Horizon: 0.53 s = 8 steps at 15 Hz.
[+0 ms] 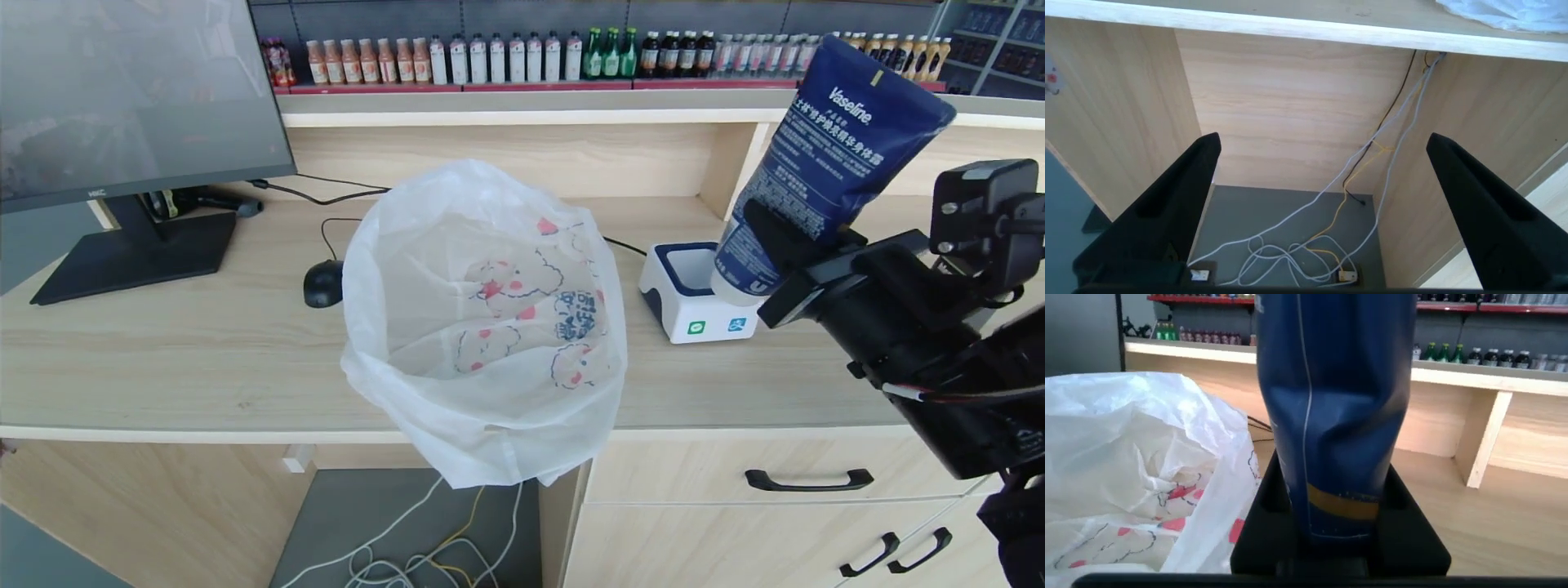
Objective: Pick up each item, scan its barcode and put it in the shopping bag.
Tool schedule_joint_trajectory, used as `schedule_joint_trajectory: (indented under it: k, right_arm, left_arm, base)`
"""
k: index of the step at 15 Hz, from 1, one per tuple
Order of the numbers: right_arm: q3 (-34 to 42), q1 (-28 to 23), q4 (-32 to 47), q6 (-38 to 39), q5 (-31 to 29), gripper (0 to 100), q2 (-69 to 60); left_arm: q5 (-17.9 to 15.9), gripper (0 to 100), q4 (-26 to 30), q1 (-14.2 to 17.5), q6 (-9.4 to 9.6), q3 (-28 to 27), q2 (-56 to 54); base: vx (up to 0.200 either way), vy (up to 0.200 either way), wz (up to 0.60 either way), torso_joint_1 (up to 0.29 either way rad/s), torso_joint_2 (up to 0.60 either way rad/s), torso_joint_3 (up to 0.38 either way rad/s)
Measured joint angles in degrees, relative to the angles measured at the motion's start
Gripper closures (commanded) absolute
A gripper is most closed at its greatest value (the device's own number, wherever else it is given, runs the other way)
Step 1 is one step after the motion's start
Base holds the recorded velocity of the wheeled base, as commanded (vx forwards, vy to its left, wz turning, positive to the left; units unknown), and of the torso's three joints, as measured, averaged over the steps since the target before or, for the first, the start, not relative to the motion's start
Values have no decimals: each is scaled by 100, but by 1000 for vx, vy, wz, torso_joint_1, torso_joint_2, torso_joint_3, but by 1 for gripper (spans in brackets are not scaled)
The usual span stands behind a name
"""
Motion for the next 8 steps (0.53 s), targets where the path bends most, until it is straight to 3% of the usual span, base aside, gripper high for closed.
schedule_joint_trajectory:
  k: [5, 8]
  right_arm:
    - [-204, -378, 5, -1576, 661, 100, 268]
    - [-795, -564, -1, -2208, 1096, 100, 527]
  left_arm:
    - [0, 0, 0, 5, -2, 0, 0]
    - [0, 0, 0, 7, -2, 0, 0]
  base:
    - [0, 0, 0, 0, 0, 0]
    - [0, 0, 0, 0, 0, 0]
